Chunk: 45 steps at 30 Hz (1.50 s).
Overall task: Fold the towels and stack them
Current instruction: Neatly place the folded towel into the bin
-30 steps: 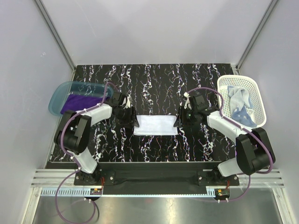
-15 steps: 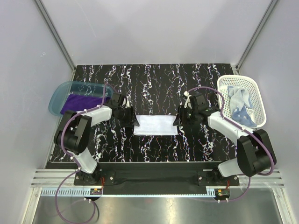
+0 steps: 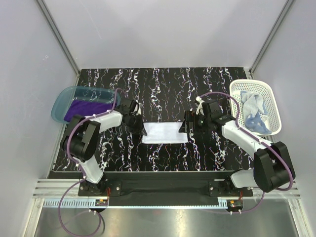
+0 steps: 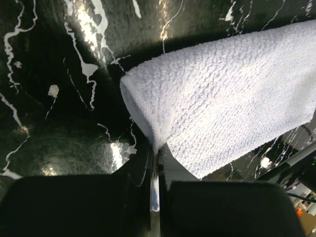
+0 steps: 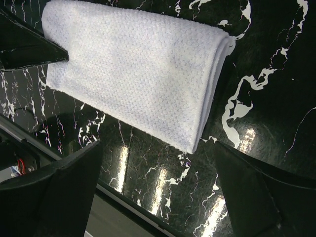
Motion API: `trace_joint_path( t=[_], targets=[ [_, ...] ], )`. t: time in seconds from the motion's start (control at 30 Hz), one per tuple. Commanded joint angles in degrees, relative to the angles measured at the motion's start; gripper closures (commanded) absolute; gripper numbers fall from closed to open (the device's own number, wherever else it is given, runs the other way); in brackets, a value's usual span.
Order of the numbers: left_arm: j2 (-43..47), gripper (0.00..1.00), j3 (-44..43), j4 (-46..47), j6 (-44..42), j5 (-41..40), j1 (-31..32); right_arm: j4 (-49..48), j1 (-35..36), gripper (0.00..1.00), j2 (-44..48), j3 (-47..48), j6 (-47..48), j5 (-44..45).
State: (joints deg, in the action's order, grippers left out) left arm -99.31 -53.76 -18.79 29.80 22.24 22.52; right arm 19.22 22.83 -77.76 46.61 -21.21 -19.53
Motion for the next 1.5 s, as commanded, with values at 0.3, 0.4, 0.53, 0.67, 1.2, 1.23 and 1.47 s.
trace_joint_path(
  t=[0.3, 0.4, 0.53, 0.67, 1.2, 1.23, 1.47],
  targets=[
    [8.4, 1.00, -15.8, -28.5, -13.4, -20.0, -5.7, 0.2, 0.4, 0.00, 3.1, 2.1, 0.2, 2.6],
    [9.6, 1.00, -21.1, -33.5, -16.8, -25.7, -8.4, -0.1, 0.4, 0.00, 2.8, 2.3, 0.3, 2.6],
    [10.0, 1.00, -26.7, -36.1, -21.8, -28.1, -12.9, -0.5, 0.4, 0.00, 1.6, 2.3, 0.7, 2.7],
    [7.1, 1.00, -35.2, -40.2, -25.2, -31.4, -17.2, -0.9, 0.4, 0.00, -0.3, 2.7, 1.4, 2.9],
    [1.4, 1.00, -39.8, -30.5, -35.3, -49.2, -23.7, -3.4, 0.4, 0.00, -7.0, 4.9, 4.2, 3.6],
    [1.1, 1.00, -39.7, -30.2, -35.4, -50.0, -23.9, -3.5, 0.4, 0.00, -7.3, 5.1, 4.2, 3.7],
    [0.4, 1.00, -40.2, -27.0, -37.3, -48.4, -28.6, -3.5, 0.4, 0.00, -10.0, 6.2, 5.1, 3.5]
  ],
)
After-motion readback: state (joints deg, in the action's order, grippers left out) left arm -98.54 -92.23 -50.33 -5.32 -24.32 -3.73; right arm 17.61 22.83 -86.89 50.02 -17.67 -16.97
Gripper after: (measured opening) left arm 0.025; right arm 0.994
